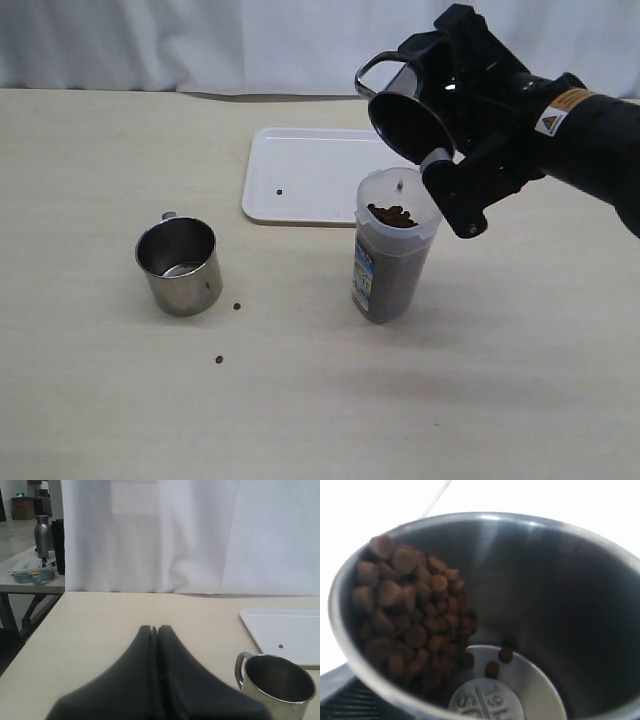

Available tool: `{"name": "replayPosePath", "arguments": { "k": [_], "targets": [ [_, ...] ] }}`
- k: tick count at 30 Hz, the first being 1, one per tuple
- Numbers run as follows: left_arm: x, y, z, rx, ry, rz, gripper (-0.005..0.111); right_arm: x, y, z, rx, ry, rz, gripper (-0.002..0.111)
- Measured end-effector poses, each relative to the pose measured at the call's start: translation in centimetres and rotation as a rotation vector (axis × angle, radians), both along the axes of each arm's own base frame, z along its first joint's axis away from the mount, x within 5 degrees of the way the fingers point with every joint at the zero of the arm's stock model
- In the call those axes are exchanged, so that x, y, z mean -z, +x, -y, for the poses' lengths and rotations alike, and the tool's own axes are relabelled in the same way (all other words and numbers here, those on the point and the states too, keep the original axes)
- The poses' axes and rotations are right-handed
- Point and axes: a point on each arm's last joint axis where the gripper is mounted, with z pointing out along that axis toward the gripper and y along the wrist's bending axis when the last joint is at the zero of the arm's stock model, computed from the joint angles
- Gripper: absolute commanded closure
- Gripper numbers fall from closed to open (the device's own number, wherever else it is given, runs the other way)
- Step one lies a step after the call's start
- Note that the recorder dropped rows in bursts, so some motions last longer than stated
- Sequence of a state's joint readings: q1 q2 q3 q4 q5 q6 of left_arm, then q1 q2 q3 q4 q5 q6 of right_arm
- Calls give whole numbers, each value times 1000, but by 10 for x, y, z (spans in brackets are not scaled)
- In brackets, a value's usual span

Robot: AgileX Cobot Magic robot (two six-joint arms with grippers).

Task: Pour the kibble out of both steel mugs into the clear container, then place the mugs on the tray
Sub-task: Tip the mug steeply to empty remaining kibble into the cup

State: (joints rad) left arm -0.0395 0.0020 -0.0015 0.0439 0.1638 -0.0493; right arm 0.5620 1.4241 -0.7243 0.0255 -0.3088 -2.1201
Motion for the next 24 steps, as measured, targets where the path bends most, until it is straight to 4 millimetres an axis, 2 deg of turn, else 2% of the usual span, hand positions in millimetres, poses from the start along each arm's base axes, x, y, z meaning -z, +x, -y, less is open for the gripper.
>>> {"name": "replayPosePath", "arguments": {
  "k": [15, 24],
  "targets": [
    [0, 0, 0, 0, 0, 0, 107, 0, 0, 0, 11, 34, -21, 103],
    [0, 0, 0, 0, 0, 0, 107, -1, 0, -1, -22, -20, 21, 103]
  ]
}}
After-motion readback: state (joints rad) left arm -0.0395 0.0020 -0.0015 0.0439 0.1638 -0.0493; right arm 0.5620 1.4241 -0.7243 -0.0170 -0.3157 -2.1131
